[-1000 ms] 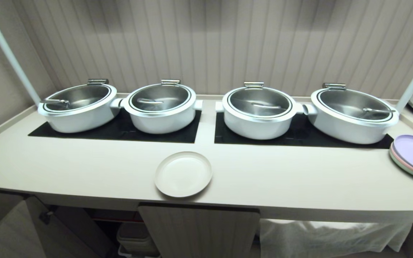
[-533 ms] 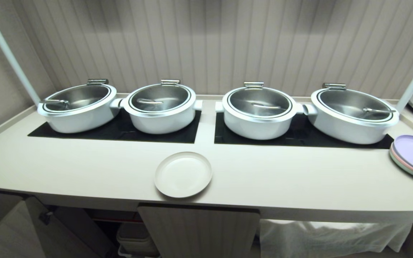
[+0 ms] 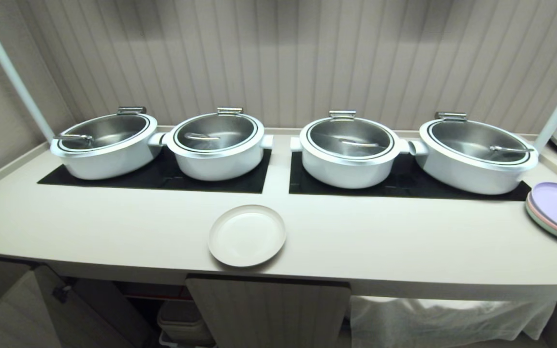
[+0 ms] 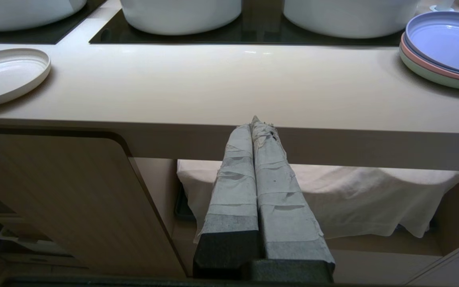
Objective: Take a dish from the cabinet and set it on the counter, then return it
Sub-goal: Pick up the plate from the table
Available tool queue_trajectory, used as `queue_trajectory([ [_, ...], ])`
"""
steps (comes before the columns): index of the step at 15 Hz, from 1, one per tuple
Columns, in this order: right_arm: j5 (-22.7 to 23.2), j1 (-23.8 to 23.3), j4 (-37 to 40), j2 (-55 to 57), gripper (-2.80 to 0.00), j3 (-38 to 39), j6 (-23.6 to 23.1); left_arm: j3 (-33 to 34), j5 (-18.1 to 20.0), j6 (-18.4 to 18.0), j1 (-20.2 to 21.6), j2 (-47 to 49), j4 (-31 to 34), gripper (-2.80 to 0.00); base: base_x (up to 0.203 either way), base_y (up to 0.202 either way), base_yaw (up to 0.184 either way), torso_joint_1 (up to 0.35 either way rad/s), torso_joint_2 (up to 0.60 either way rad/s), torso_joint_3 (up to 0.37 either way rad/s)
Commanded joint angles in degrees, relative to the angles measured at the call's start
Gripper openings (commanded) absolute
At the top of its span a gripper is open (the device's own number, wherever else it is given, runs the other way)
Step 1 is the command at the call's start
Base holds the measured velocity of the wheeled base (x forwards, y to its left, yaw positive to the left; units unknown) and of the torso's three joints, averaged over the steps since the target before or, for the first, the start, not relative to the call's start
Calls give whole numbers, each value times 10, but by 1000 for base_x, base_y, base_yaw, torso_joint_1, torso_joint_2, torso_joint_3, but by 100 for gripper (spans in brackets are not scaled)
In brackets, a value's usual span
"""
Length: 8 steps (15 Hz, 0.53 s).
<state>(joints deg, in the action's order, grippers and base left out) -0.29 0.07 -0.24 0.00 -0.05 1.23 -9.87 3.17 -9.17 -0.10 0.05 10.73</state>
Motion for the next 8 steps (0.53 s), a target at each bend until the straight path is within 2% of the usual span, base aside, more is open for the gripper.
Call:
queue_trajectory([
  [1,0,0,0,0,-280,0,0,-25,0,-1,0,0,31,-280,0,0,0,0,0,0],
  [4,0,0,0,0,-280,0,0,-54,0,-15,0,1,81,-280,0,0,0,0,0,0],
  [8,0,0,-1,0,-280,0,0,-84,-1,-18,0,40,85,-280,0,0,0,0,0,0],
])
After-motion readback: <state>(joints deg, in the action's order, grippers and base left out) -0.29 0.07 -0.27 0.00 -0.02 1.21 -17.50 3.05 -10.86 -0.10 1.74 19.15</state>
